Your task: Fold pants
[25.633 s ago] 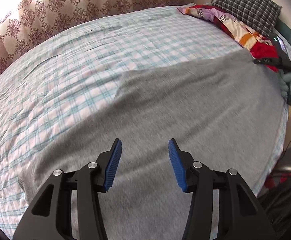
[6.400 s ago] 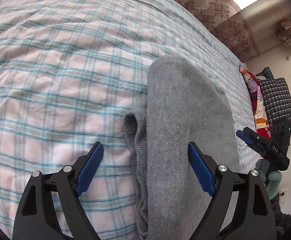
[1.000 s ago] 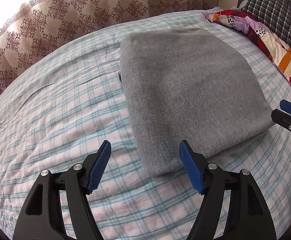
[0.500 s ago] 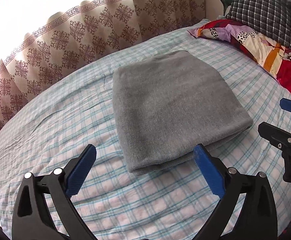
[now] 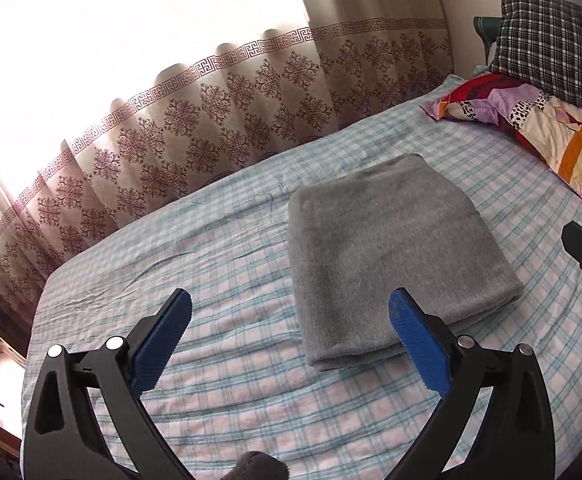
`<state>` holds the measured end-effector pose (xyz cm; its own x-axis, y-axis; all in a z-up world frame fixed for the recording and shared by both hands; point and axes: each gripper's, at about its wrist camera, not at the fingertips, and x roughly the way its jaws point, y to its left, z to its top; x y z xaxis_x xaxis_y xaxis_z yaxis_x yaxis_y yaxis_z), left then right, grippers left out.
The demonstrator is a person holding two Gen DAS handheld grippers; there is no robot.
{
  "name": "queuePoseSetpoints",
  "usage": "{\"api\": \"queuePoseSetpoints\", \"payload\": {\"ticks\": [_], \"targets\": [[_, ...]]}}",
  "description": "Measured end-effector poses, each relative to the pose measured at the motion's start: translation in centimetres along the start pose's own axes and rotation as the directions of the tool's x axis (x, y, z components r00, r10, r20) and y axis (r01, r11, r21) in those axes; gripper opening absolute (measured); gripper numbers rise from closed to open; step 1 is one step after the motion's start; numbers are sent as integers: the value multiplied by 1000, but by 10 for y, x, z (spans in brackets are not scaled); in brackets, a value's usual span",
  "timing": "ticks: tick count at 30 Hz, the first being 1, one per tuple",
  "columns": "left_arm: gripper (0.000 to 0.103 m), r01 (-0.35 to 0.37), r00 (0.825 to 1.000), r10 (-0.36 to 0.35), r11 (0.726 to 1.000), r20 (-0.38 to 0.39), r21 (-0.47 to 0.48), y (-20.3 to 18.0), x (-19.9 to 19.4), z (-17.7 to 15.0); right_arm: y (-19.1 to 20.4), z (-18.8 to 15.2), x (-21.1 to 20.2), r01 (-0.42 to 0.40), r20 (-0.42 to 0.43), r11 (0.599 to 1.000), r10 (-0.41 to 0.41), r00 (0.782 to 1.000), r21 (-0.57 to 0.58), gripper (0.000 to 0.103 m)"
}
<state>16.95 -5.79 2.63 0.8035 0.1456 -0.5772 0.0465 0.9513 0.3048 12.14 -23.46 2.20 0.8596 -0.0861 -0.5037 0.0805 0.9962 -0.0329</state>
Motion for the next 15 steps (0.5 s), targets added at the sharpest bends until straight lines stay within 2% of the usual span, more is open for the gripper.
{"api": "queuePoseSetpoints", "payload": {"ticks": [7, 15], "targets": [[100, 1, 1000, 0, 999, 18, -40, 8, -13, 4, 5, -3, 1, -17, -15, 1000, 17, 1000, -8, 98], [100, -30, 999, 31, 999, 11, -24, 6, -13, 2, 15, -2, -8, -20, 7, 999, 20, 1000, -41, 98]]}}
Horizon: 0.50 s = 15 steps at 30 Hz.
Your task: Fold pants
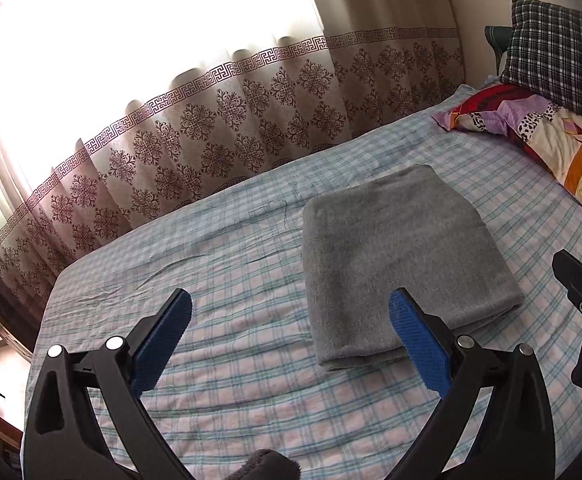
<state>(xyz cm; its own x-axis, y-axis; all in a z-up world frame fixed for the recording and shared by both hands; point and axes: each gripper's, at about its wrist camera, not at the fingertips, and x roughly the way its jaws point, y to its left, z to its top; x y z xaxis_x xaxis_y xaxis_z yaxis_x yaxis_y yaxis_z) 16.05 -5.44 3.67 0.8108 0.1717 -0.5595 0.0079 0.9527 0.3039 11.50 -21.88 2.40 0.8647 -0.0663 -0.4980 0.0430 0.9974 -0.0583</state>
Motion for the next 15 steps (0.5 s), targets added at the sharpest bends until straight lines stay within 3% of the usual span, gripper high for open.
{"api": "queuePoseSetpoints", "payload": {"ticks": [15], "targets": [[100, 1, 1000, -1, 1000, -20, 4, -2, 6, -4, -3, -2, 6, -9, -25, 1000, 10, 1000, 8, 98]]}}
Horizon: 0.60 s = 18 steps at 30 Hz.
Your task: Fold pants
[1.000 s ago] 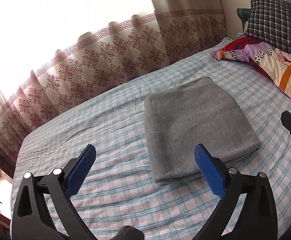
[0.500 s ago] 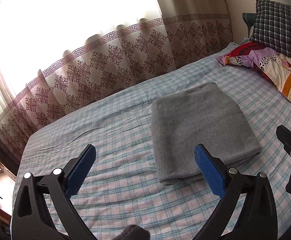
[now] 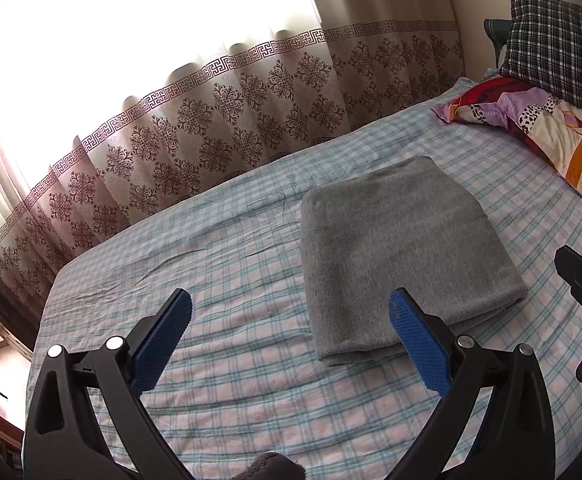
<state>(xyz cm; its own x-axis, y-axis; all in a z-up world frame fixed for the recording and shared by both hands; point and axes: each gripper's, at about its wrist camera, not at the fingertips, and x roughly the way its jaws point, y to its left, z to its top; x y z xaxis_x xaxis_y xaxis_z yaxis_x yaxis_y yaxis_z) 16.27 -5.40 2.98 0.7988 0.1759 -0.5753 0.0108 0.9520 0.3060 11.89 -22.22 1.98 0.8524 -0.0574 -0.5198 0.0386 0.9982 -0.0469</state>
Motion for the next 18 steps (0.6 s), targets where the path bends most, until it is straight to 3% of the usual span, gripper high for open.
{"api": "queuePoseSetpoints", "payload": {"ticks": [18], "targets": [[100, 6, 1000, -6, 1000, -19, 12, 0, 12, -6, 2, -3, 6, -5, -21, 1000, 5, 1000, -7, 98]]}}
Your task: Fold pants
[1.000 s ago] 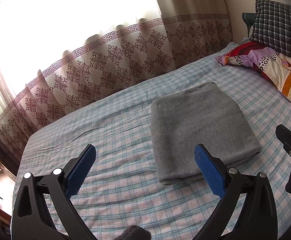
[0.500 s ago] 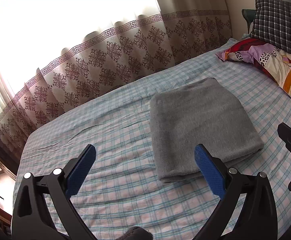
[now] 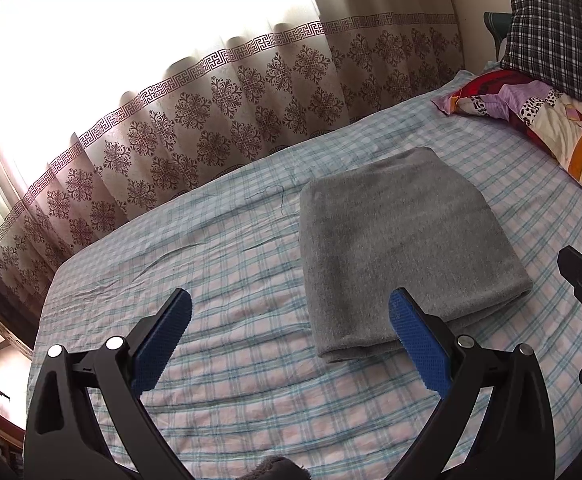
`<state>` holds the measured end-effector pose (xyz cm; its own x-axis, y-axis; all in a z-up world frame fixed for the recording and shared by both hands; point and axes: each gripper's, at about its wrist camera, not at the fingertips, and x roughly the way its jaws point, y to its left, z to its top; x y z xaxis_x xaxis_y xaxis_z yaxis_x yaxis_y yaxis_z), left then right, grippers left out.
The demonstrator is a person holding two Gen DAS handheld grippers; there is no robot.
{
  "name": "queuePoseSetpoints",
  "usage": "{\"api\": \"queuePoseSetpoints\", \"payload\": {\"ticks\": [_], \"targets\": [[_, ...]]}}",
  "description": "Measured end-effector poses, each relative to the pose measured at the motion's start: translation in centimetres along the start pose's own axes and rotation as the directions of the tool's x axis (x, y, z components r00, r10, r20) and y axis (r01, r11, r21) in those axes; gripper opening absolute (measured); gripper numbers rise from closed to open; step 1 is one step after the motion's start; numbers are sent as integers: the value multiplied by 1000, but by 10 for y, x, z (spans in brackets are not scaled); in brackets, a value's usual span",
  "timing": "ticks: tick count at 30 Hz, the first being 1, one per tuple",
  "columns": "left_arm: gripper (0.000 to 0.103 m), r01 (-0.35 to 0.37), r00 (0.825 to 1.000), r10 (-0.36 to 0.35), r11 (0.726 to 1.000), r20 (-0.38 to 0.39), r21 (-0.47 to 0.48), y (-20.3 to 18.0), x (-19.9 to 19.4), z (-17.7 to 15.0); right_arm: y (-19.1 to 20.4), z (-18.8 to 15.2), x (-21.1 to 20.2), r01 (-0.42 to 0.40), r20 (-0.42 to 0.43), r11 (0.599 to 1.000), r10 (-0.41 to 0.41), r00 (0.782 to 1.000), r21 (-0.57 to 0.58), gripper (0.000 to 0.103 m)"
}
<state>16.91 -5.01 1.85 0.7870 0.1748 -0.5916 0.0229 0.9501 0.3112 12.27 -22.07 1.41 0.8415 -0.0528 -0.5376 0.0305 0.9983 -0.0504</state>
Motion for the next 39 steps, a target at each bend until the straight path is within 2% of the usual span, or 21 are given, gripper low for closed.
{"api": "queuePoseSetpoints", "payload": {"ticks": [28, 39], "targets": [[100, 15, 1000, -16, 999, 13, 31, -2, 1, -1, 0, -1, 5, -7, -17, 1000, 7, 1000, -1, 98], [100, 34, 999, -34, 999, -32, -6, 7, 9, -2, -7, -4, 14, -15, -45, 1000, 16, 999, 15, 98]]}}
